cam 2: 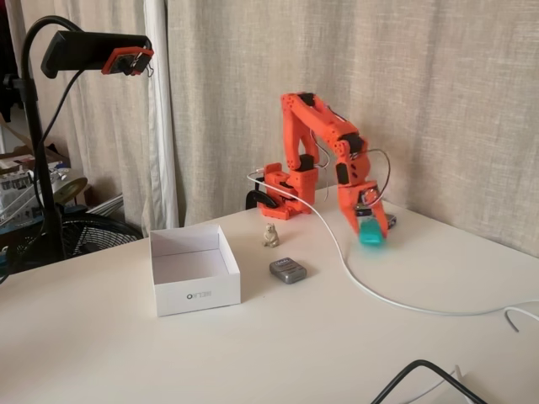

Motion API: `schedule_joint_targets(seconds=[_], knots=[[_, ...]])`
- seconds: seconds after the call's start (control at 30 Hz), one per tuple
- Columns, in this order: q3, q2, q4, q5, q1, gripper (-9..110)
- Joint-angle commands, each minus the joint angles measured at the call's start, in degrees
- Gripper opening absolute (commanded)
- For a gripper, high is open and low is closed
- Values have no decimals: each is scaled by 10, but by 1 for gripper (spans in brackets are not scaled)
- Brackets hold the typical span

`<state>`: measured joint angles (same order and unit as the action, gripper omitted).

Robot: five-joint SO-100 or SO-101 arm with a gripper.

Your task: Grasp the green cube and put it in the bin.

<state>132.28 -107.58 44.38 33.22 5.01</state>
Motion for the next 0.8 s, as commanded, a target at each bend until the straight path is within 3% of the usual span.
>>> schedule_joint_targets(seconds=[0.0,0.4,0.6,0.77], knots=[[-14,-51,-56,-11,-10,-8],[-11,-98,-67,-12,-66,-8],[-14,-136,-148,-22,-215,-8],[-10,-119,-287,-23,-371,-8]])
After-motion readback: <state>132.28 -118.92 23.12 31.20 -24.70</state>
